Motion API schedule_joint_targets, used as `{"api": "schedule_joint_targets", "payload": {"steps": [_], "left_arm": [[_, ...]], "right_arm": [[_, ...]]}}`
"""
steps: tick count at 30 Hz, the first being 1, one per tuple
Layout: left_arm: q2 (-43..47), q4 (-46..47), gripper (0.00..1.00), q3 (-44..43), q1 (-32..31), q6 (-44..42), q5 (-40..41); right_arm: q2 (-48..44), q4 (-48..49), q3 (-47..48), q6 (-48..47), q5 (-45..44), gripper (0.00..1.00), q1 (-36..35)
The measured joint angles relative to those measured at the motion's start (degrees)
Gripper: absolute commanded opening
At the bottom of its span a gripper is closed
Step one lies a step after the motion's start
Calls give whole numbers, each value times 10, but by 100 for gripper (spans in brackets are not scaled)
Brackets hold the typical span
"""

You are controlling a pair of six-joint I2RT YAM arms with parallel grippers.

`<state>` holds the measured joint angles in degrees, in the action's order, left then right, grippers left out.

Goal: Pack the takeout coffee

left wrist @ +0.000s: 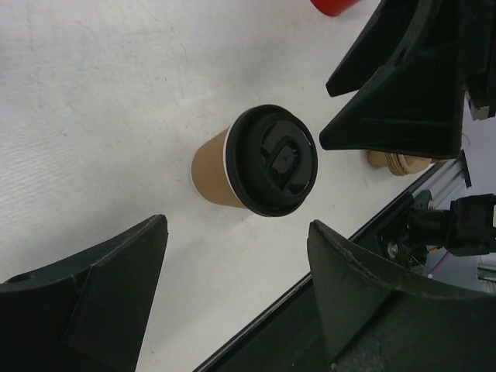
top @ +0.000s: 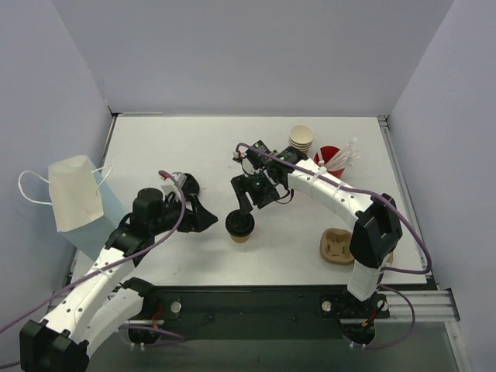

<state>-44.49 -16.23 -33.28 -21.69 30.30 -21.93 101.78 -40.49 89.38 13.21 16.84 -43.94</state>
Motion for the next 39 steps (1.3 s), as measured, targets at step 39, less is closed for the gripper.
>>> {"api": "schedule_joint_targets", "payload": {"steps": [39], "left_arm": [[-169,231,51,97,-57,111,37]], "right_arm": [[36,108,-70,-18,106,37,13]]}}
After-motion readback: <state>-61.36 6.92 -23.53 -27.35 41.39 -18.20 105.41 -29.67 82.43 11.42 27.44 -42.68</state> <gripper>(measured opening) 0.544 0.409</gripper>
